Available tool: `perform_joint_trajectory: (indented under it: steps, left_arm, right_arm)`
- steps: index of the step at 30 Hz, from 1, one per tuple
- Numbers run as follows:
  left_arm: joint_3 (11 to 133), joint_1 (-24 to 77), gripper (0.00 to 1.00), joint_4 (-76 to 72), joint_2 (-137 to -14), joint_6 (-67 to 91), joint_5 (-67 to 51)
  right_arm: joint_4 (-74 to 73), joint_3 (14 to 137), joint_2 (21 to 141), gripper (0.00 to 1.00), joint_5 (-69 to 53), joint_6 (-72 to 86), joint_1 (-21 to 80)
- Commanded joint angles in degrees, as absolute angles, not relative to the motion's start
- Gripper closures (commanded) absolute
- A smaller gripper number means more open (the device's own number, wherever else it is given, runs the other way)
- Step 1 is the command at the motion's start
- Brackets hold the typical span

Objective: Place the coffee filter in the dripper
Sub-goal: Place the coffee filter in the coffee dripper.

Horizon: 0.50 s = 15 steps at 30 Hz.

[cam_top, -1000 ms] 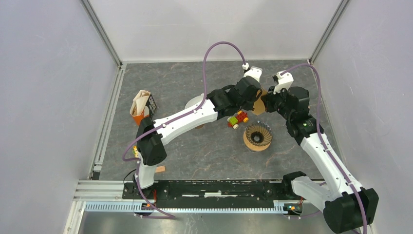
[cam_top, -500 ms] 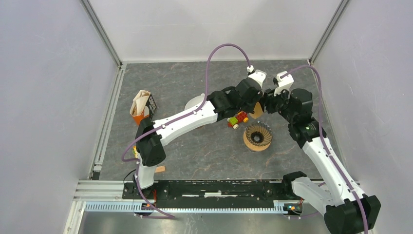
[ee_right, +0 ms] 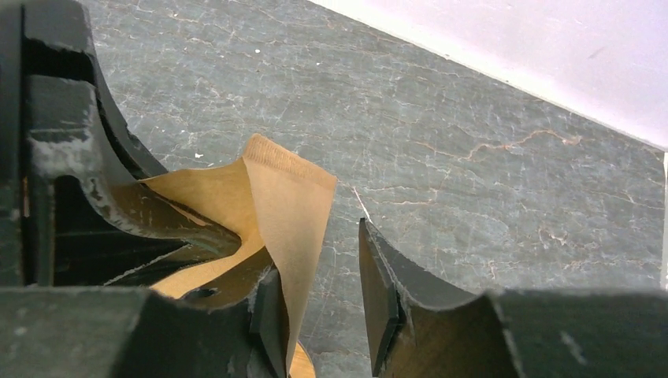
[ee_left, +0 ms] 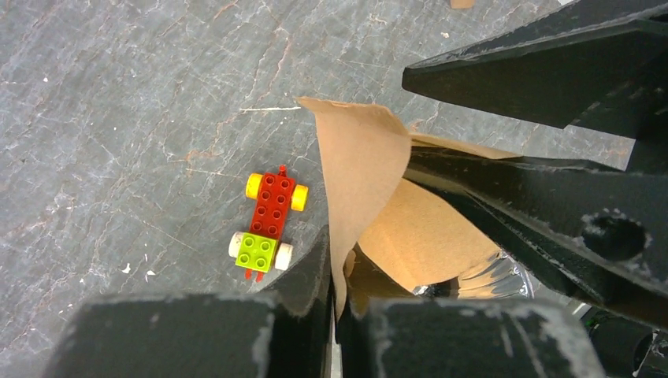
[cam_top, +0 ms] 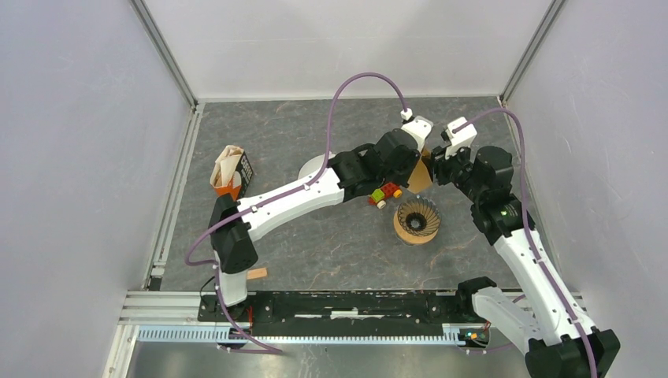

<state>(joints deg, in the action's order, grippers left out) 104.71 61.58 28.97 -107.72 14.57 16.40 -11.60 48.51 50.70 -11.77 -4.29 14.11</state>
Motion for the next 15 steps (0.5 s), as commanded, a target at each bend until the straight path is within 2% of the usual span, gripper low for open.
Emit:
perform_joint_trajectory:
  steps: [1, 9, 12, 15]
  left_arm:
    - [103.4, 61.9, 0.9, 24.7, -103.6, 9.8, 16.7]
    - [104.7, 62.0, 0.78, 24.4, -104.3, 12.0, 16.6]
    - [108.2, 62.0, 0.64, 26.1, -106.4, 14.5, 17.9]
    - [112.4, 62.0, 0.5, 28.5, -108.8, 17.3, 19.6]
  right_arm:
    - [-11.4, 50.8, 49.5, 0.64, -12.1, -5.7, 13.7]
    - [-11.0, 52.3, 51.5, 0.91, -14.7, 1.2, 13.0]
    - [-11.2, 53.9, 53.2, 1.0, -13.7, 5.0, 12.6]
    - [-11.5, 55.8, 54.9, 1.0, -14.6, 9.4, 11.0]
